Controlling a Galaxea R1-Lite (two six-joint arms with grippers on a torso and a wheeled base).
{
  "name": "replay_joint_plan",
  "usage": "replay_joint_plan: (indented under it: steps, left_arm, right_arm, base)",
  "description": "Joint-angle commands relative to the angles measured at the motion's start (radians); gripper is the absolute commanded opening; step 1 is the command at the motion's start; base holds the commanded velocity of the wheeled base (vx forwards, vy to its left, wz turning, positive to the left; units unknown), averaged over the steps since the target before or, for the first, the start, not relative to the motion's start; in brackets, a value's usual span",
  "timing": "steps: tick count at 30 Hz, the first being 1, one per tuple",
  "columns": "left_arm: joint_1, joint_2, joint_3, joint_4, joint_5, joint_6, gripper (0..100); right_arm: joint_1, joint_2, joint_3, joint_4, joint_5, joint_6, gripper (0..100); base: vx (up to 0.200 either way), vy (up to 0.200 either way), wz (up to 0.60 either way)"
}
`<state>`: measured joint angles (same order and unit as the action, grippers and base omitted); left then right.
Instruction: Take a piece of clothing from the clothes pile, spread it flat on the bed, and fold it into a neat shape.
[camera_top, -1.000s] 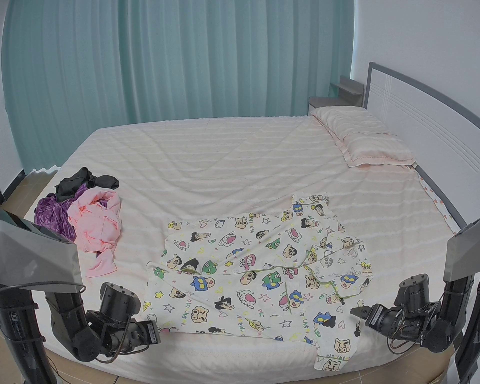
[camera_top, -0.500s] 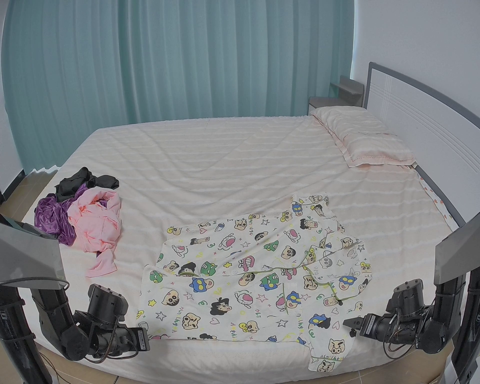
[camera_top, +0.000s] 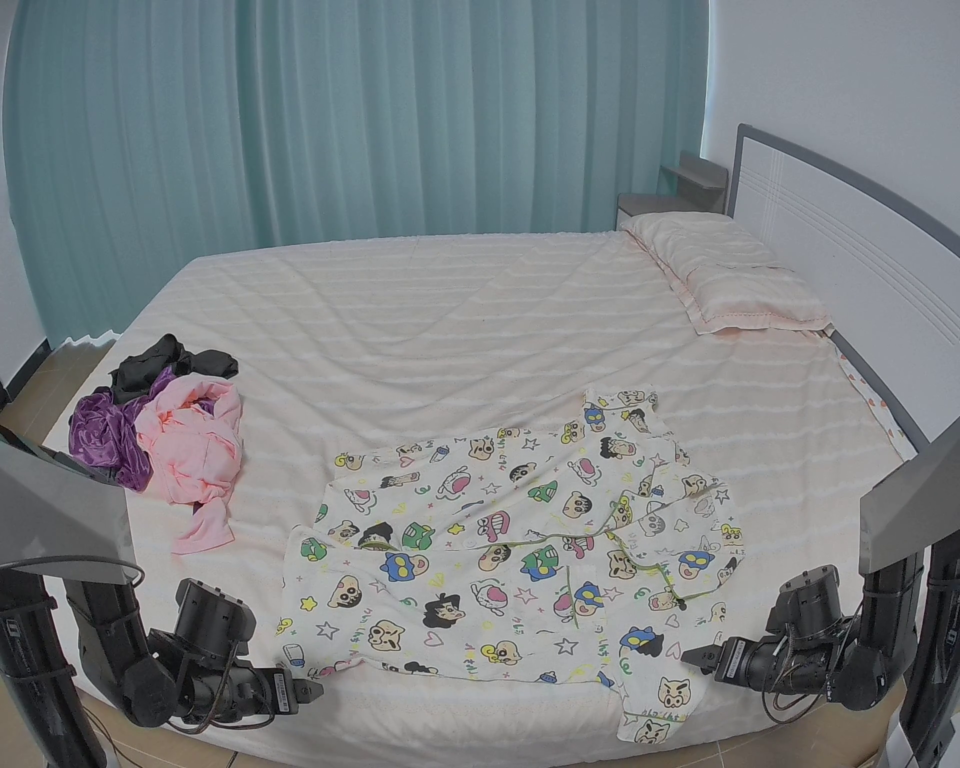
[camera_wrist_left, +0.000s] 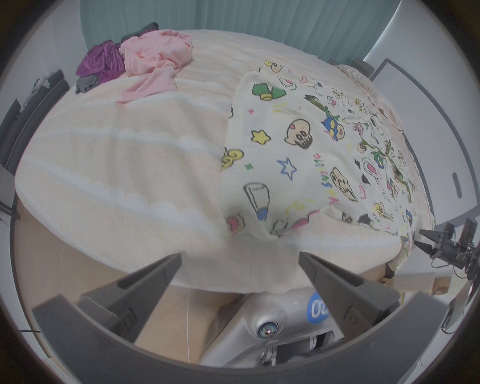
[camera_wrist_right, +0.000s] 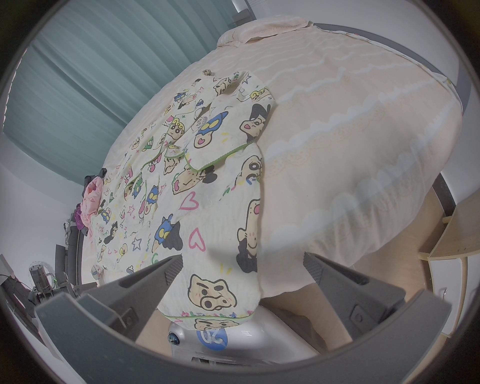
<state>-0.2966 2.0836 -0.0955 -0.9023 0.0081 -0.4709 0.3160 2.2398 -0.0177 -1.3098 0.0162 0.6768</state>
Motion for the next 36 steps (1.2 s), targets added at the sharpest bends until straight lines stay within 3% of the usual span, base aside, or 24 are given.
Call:
replay_joint_plan:
  steps: [1, 2, 6, 8, 16, 20, 25, 26, 27, 31, 32, 36]
  left_arm:
    - [0.019, -0.091, 0.043, -0.001, -0.071, -0.012, 100]
    - [0.028, -0.143, 0.053, -0.001, -0.115, -0.037, 100]
    - [0.024, -0.191, 0.059, 0.0, -0.145, -0.111, 100]
    - [0.017, -0.215, 0.066, 0.0, -0.175, -0.183, 100]
    - [0.019, -0.197, 0.083, -0.001, -0.189, -0.212, 100]
    - [0.017, -0.197, 0.088, -0.001, -0.189, -0.209, 100]
    - [0.019, -0.185, 0.085, -0.001, -0.184, -0.21, 100]
    - [0.024, -0.174, 0.073, -0.006, -0.18, -0.213, 100]
    - [0.025, -0.171, 0.068, -0.007, -0.178, -0.215, 100]
    - [0.028, -0.146, 0.022, -0.015, -0.172, -0.261, 100]
    - [0.028, -0.143, -0.003, -0.015, -0.166, -0.31, 100]
    - [0.028, -0.132, -0.007, -0.021, -0.163, -0.321, 100]
  right_arm:
    - [0.011, -0.006, 0.018, 0.001, -0.007, 0.001, 100]
    - [0.011, -0.037, 0.018, 0.003, -0.01, 0.003, 100]
    - [0.022, -0.072, 0.018, 0.053, -0.012, 0.003, 100]
    - [0.054, -0.111, 0.018, 0.164, -0.015, 0.003, 100]
    - [0.081, -0.124, 0.018, 0.198, -0.015, 0.0, 100]
    - [0.094, -0.085, 0.016, 0.096, -0.012, -0.003, 100]
    - [0.048, 0.063, 0.001, -0.095, -0.012, -0.042, 100]
    - [0.026, 0.136, -0.001, -0.213, -0.01, -0.06, 100]
    - [0.022, 0.155, -0.001, -0.243, -0.007, -0.063, 100]
    - [0.014, 0.207, -0.053, -0.25, -0.005, -0.071, 100]
    - [0.014, 0.198, -0.081, -0.252, 0.001, -0.066, 100]
    - [0.012, 0.189, -0.117, -0.252, 0.016, -0.075, 100]
  base:
    - [0.0, 0.0, 0.0]
    - [0.0, 0.0, 0.0]
    - [0.0, 0.0, 0.0]
    - [-0.1, 0.0, 0.0]
    - [-0.2, 0.0, 0.0]
    - [-0.15, 0.0, 0.0]
    - [0.0, 0.0, 0.0]
    - [0.0, 0.0, 0.0]
    - [0.0, 0.0, 0.0]
    - [0.0, 0.0, 0.0]
    - [0.0, 0.0, 0.0]
    - [0.0, 0.0, 0.0]
